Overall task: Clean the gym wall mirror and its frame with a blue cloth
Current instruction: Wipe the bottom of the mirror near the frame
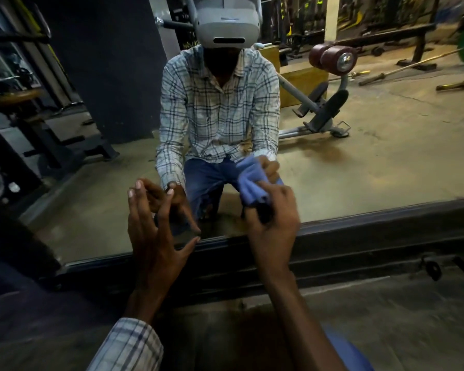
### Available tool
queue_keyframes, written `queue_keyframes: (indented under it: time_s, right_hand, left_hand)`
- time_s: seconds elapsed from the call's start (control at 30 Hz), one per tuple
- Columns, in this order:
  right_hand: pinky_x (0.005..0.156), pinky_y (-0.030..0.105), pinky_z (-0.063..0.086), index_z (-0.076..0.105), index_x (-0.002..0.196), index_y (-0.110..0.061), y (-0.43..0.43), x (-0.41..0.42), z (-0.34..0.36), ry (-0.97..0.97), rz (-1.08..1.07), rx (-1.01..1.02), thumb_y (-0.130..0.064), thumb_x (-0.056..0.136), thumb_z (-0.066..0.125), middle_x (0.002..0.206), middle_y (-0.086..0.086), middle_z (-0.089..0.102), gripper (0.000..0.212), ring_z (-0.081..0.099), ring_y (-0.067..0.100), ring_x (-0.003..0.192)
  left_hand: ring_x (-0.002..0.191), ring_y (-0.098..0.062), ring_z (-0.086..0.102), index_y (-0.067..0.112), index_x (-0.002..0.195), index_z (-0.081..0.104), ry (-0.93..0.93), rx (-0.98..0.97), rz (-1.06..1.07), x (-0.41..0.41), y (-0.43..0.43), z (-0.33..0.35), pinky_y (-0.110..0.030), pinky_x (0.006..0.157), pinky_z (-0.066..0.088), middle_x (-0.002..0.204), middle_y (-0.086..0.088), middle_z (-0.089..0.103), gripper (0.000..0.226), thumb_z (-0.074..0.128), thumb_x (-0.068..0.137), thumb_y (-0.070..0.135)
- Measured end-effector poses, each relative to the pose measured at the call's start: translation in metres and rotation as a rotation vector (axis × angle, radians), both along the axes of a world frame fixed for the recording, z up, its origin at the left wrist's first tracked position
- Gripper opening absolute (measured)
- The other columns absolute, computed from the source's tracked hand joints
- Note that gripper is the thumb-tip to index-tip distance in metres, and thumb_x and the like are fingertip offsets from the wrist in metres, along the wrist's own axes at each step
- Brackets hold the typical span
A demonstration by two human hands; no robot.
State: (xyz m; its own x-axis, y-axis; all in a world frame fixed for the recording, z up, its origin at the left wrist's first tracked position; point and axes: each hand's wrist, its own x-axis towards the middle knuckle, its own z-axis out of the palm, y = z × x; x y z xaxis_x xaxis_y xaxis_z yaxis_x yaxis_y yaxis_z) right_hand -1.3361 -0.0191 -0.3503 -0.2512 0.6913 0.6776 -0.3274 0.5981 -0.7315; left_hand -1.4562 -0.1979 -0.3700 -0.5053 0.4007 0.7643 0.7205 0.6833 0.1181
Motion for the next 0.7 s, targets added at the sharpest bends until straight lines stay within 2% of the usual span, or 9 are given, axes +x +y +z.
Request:
queue_keyframes:
  time_s: [0.07, 0.2, 0.37, 0.47, 0.7]
  right_hand:
    - [0.086, 0.028, 0.052, 0.071, 0.111, -0.004, 0.015, 0.011, 0.004, 0.071, -0.071, -0.065, 0.007, 0.082, 0.076, 0.104, 0.008, 0.062, 0.031, 0.062, 0.016, 0.098]
    - [0.085, 0.027, 0.049, 0.07, 0.109, -0.009, 0.023, 0.024, 0.01, 0.126, -0.072, -0.07, 0.012, 0.082, 0.074, 0.101, 0.009, 0.063, 0.034, 0.063, 0.017, 0.095]
    - [0.082, 0.028, 0.05, 0.07, 0.108, -0.006, 0.022, 0.018, 0.022, 0.066, -0.045, -0.069, 0.012, 0.08, 0.074, 0.101, 0.007, 0.063, 0.034, 0.062, 0.019, 0.093]
    - [0.082, 0.022, 0.048, 0.07, 0.108, -0.006, 0.014, 0.012, 0.03, 0.009, -0.032, -0.024, 0.013, 0.076, 0.073, 0.099, 0.004, 0.063, 0.037, 0.062, 0.017, 0.093]
    - [0.085, 0.025, 0.05, 0.07, 0.111, -0.006, 0.009, 0.009, 0.031, 0.005, -0.094, -0.049, 0.01, 0.078, 0.072, 0.103, 0.006, 0.064, 0.037, 0.063, 0.017, 0.097]
  left_hand:
    - [0.159, -0.04, 0.001, 0.019, 0.159, 0.024, 0.014, 0.006, 0.009, -0.001, 0.0, -0.001, -0.063, 0.119, 0.025, 0.17, -0.027, 0.003, 0.126, 0.099, 0.06, 0.039]
    - [0.159, -0.04, 0.001, 0.019, 0.159, 0.024, 0.012, 0.023, 0.026, 0.0, 0.003, -0.002, -0.064, 0.119, 0.024, 0.17, -0.028, 0.003, 0.126, 0.1, 0.059, 0.037]
    - [0.159, -0.042, 0.0, 0.017, 0.16, 0.024, -0.007, 0.028, 0.039, 0.005, 0.006, -0.001, -0.063, 0.121, 0.021, 0.17, -0.027, 0.001, 0.126, 0.099, 0.06, 0.034]
    - [0.159, -0.04, -0.002, 0.016, 0.16, 0.025, 0.0, 0.036, 0.035, 0.005, 0.008, 0.0, -0.062, 0.121, 0.021, 0.17, -0.027, 0.0, 0.127, 0.1, 0.058, 0.031]
    - [0.158, -0.044, 0.002, 0.017, 0.16, 0.026, 0.0, 0.033, 0.01, 0.002, 0.007, -0.002, -0.064, 0.121, 0.021, 0.17, -0.027, 0.001, 0.125, 0.099, 0.06, 0.029]
